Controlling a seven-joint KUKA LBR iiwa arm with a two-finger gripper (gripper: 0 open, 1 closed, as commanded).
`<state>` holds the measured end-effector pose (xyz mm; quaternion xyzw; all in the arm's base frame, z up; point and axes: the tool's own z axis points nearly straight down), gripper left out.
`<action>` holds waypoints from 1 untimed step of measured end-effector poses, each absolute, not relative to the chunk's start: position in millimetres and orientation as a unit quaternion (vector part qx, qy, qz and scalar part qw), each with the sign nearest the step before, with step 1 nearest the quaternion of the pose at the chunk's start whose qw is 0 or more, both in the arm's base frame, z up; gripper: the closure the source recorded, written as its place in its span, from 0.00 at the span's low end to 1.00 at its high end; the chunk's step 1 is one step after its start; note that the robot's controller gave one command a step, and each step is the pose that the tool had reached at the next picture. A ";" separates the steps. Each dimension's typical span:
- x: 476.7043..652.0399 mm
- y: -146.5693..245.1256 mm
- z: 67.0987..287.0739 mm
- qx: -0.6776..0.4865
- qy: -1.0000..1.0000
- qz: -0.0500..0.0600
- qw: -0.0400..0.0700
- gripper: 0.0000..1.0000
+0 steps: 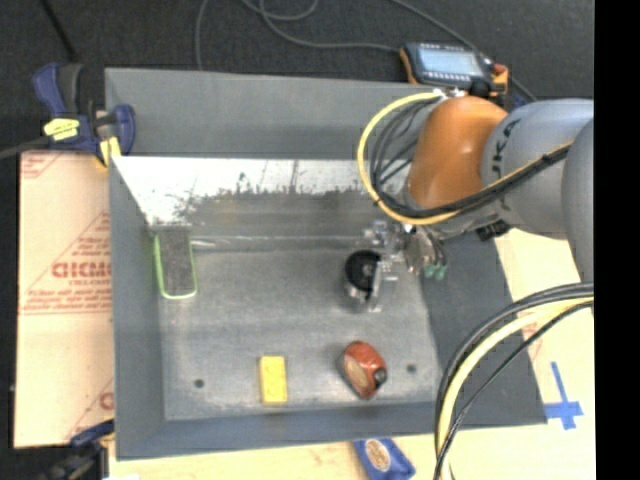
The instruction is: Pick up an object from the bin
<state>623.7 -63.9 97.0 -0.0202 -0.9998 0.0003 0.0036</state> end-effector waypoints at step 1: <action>625.7 -64.2 120.6 -0.020 -1.000 0.001 0.000 1.00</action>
Offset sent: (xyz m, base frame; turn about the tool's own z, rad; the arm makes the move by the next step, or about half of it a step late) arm 0.0000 -0.0001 0.0915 0.0000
